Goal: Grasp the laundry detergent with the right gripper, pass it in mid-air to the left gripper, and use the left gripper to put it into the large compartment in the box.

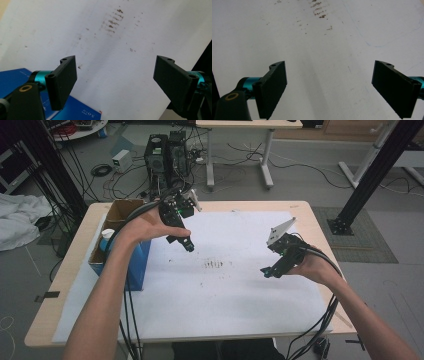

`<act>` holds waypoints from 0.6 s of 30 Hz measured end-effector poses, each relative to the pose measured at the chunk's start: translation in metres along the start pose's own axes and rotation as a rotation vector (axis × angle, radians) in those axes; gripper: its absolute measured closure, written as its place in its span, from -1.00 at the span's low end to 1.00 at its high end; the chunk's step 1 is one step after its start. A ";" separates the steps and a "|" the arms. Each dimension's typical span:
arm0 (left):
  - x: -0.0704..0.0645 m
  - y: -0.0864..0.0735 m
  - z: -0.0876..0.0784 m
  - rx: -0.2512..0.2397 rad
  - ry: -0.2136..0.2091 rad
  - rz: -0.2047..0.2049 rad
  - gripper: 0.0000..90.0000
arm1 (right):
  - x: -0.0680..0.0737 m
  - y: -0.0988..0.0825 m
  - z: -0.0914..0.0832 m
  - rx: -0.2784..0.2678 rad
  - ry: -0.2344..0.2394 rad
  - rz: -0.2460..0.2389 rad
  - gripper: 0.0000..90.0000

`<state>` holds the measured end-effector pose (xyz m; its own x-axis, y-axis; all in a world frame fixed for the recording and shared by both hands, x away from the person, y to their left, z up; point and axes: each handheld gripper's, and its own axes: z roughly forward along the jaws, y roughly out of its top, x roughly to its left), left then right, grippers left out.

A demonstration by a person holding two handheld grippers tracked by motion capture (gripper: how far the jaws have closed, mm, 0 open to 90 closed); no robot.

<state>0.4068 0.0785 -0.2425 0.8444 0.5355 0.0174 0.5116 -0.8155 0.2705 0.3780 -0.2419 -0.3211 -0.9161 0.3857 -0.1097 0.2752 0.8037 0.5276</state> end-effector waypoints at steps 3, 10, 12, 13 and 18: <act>-0.002 -0.003 0.008 0.000 -0.004 -0.008 -0.57 | 0.000 -0.001 -0.001 0.005 -0.003 0.007 -0.73; -0.008 -0.006 0.024 0.001 -0.021 -0.004 -0.57 | 0.000 -0.004 -0.004 0.000 -0.002 0.018 -0.73; -0.009 -0.006 0.028 0.004 -0.026 -0.003 -0.57 | 0.000 -0.005 -0.005 -0.005 -0.004 0.026 -0.73; -0.010 -0.007 0.031 0.003 -0.030 -0.006 -0.57 | 0.000 -0.005 -0.006 -0.009 -0.004 0.028 -0.73; -0.014 -0.010 0.037 0.010 -0.036 -0.005 -0.57 | 0.000 -0.007 -0.007 -0.006 -0.007 0.035 -0.73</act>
<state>0.3960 0.0708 -0.2813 0.8470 0.5313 -0.0181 0.5170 -0.8152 0.2612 0.3747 -0.2505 -0.3190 -0.9039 0.4166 -0.0972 0.3051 0.7871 0.5361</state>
